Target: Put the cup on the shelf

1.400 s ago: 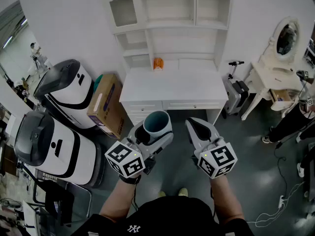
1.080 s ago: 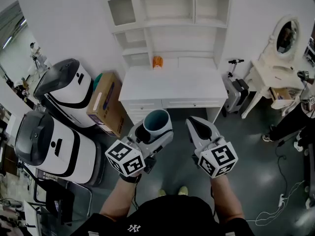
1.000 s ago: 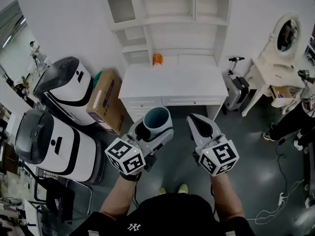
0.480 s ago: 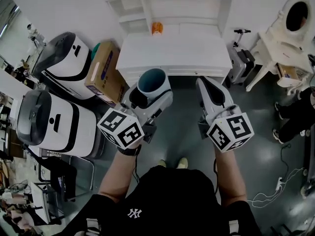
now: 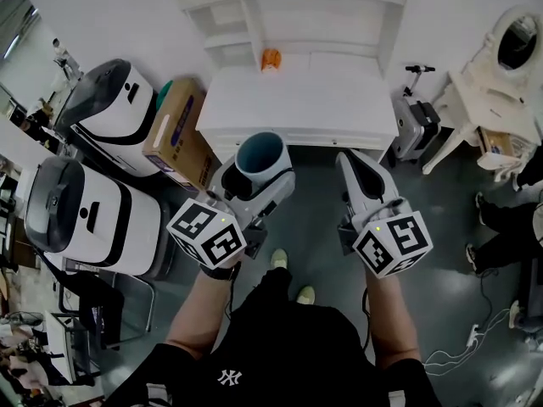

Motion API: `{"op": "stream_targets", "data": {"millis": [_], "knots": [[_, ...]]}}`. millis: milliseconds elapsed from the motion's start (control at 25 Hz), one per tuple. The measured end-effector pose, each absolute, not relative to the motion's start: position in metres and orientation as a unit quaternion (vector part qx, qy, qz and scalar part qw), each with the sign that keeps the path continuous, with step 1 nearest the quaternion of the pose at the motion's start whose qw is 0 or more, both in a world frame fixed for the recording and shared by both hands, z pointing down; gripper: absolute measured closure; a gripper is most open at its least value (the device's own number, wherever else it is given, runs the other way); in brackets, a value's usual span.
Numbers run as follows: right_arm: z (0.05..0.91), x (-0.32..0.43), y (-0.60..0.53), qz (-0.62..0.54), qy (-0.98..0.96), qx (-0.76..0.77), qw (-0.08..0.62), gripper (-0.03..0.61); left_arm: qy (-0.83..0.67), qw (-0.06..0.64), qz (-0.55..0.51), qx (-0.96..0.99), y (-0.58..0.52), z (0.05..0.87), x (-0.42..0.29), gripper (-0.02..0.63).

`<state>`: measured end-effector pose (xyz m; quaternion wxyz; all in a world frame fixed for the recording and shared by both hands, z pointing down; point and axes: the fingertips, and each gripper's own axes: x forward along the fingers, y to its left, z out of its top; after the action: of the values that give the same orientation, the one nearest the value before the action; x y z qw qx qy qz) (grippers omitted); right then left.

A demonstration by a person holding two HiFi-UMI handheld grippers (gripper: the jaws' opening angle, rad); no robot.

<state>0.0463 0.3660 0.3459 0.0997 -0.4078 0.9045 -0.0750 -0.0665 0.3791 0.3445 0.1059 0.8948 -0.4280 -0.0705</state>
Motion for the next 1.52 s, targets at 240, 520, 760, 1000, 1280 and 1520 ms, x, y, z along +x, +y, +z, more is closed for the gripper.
{"op": "stream_targets", "data": {"millis": [240, 520, 760, 1000, 1280, 1520], "knots": [[0.347, 0.039, 0.33, -0.073, 0.906, -0.407, 0.095, 0.565, -0.425, 0.104, -0.077, 0.896, 0.342, 0.345, -0.072, 0.239], [0.35, 0.011, 0.253, -0.069, 0.908, -0.404, 0.087, 0.565, -0.42, 0.103, -0.076, 0.899, 0.264, 0.35, -0.09, 0.239], [0.347, -0.028, 0.174, -0.073, 0.906, -0.408, 0.086, 0.565, -0.411, 0.105, -0.068, 0.903, 0.182, 0.352, -0.122, 0.239], [0.34, -0.068, 0.109, -0.061, 0.904, -0.415, 0.087, 0.565, -0.393, 0.093, -0.061, 0.913, 0.109, 0.348, -0.153, 0.238], [0.335, -0.089, 0.049, -0.052, 0.903, -0.419, 0.086, 0.565, -0.377, 0.088, -0.059, 0.92, 0.043, 0.34, -0.164, 0.238], [0.338, -0.086, -0.011, -0.055, 0.902, -0.418, 0.092, 0.565, -0.372, 0.093, -0.058, 0.922, -0.018, 0.342, -0.158, 0.238]]}}
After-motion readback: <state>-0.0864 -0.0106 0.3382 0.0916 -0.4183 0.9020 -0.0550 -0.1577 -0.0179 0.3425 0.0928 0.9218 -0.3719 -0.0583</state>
